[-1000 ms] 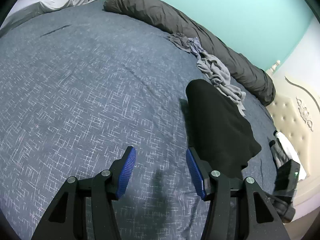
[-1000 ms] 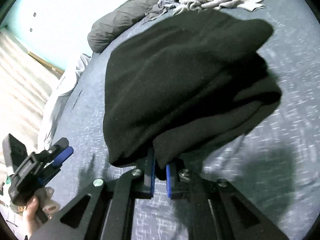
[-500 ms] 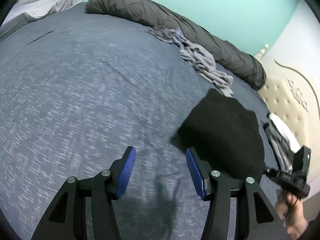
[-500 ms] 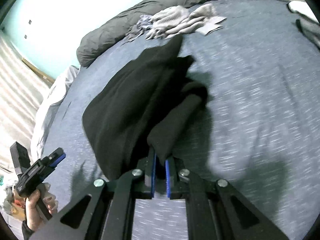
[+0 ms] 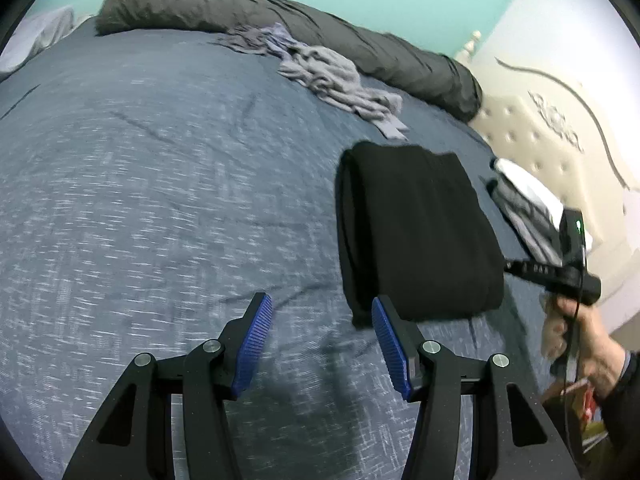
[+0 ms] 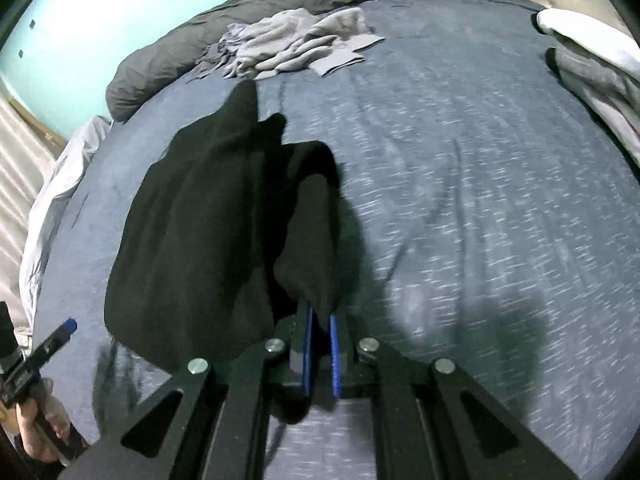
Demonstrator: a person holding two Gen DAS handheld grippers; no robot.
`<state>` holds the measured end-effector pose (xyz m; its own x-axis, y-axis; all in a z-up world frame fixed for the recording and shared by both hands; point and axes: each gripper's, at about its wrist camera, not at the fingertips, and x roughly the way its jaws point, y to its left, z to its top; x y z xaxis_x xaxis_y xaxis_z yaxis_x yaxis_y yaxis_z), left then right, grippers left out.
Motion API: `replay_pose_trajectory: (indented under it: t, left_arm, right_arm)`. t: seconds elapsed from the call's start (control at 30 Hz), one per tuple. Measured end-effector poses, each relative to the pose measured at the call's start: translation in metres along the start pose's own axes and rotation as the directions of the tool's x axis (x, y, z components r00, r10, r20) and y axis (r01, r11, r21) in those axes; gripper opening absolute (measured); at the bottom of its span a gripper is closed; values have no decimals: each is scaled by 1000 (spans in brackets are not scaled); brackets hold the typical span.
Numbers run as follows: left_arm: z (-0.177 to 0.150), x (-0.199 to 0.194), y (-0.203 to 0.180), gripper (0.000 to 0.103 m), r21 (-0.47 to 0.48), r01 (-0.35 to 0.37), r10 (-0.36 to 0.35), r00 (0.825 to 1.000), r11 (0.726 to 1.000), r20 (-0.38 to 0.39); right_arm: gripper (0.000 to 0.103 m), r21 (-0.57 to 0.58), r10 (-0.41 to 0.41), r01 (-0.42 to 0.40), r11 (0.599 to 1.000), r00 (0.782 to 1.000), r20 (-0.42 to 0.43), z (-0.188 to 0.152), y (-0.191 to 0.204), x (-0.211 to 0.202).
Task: Fold clothes
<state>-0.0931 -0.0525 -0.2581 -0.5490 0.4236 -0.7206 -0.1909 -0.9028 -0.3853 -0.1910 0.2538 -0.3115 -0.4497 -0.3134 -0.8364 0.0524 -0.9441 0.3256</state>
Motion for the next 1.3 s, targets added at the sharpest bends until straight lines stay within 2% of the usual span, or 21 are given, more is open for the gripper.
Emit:
replay_pose_trajectory:
  t: [0.2, 0.3, 0.43, 0.53, 0.63, 0.73, 1.03, 1.07, 1.13, 1.17, 1.2, 1.3]
  left_arm:
    - [0, 22, -19, 57, 39, 32, -31, 998, 999, -50]
    - [1, 33, -28, 57, 53, 47, -43, 997, 997, -71]
    - [3, 46, -38, 57, 79, 62, -53, 993, 995, -102]
    - [4, 50, -44, 57, 101, 64, -52, 992, 993, -111]
    - [4, 55, -46, 57, 112, 53, -39, 991, 992, -125]
    - [1, 63, -45, 57, 110, 44, -28, 990, 993, -141]
    - [0, 80, -44, 57, 128, 31, -10, 987, 991, -158]
    - [0, 82, -45, 55, 134, 30, -9, 987, 990, -158]
    - [0, 85, -46, 40, 141, 51, -27, 986, 989, -167]
    - [-1, 86, -48, 25, 144, 65, -40, 985, 988, -170]
    - [-2, 86, -51, 14, 155, 71, -43, 984, 985, -173]
    - [-2, 80, -60, 8, 214, 39, -8, 989, 976, -146]
  right_arm:
    - [8, -37, -27, 25, 999, 998, -64, -2, -7, 10]
    - [14, -17, -64, 64, 998, 997, -47, -3, -10, 4]
    - [17, 56, 3, -4, 998, 1000, 13, -9, -19, -22]
    - [37, 44, 98, -99, 994, 995, 36, -21, -20, -39]
    - [37, -45, 121, -121, 992, 993, -1, -33, -6, -39]
    - [37, -124, 63, -68, 990, 997, -47, -45, 4, -26]
    - [36, -148, 51, -59, 987, 997, -59, -52, 4, -2]
    - [26, -162, 57, -66, 985, 997, -57, -53, 5, -3]
    - [14, -179, 74, -83, 980, 996, -60, -51, 6, 0]
    - [7, -187, 81, -91, 978, 995, -61, -50, 6, 2]
    - [6, -198, 71, -81, 977, 996, -55, -49, 8, 0]
    - [2, -214, 47, -54, 975, 998, -35, -47, 9, -8]
